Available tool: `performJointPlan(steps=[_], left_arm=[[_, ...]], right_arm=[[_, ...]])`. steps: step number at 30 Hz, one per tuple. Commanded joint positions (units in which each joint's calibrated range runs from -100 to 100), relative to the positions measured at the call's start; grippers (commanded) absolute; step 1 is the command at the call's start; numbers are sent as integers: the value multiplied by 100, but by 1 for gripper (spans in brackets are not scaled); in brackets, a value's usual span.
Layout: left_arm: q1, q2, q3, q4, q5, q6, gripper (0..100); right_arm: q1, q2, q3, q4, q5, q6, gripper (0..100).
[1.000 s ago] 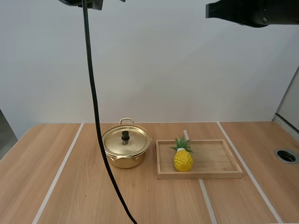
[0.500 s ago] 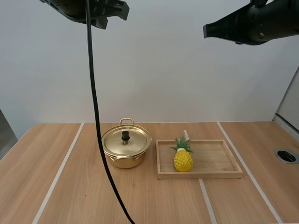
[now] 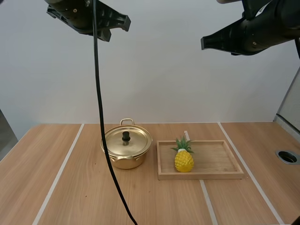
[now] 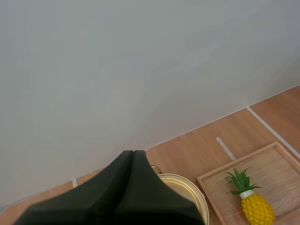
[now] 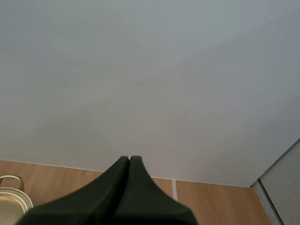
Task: Open the pot, put the pineapple inside, and close it
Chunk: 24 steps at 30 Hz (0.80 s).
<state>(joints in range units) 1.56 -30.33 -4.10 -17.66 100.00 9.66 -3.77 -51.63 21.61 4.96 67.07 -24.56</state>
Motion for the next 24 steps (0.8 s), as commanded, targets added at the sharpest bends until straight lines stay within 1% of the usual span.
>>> performJointPlan(steps=[1,7,8,9,10,11,12,14,15,16,20,24], left_arm=[[-19,624,-41,-42,0,17,0],[-19,943,-41,-31,0,17,0],[-19,988,-41,-31,0,34,2],[-19,1019,-41,-31,0,95,6],[-19,1052,-41,-53,0,173,14],[-19,1079,-41,-53,0,252,25],[-19,1106,-41,-53,0,314,40],[-19,1172,-41,-53,0,396,76],[-19,1201,-41,-53,0,411,96],[-19,1250,-41,-53,0,411,100],[-19,1335,-26,-42,0,411,100],[-19,1335,216,-273,0,458,100]], right_arm=[[-23,168,14,-109,31,-233,0],[-23,258,14,-109,54,-307,0],[-23,260,14,-99,54,-307,0],[-23,260,14,-99,54,-307,0],[-23,260,14,-99,54,-307,0],[-23,260,14,-99,72,-307,0],[-23,260,14,-99,90,-307,0],[-23,260,14,-99,90,-307,0],[-23,260,14,-99,90,-307,0],[-23,260,14,-99,90,-307,0],[-23,272,14,-99,91,-307,0],[-23,272,14,-99,91,-307,0]])
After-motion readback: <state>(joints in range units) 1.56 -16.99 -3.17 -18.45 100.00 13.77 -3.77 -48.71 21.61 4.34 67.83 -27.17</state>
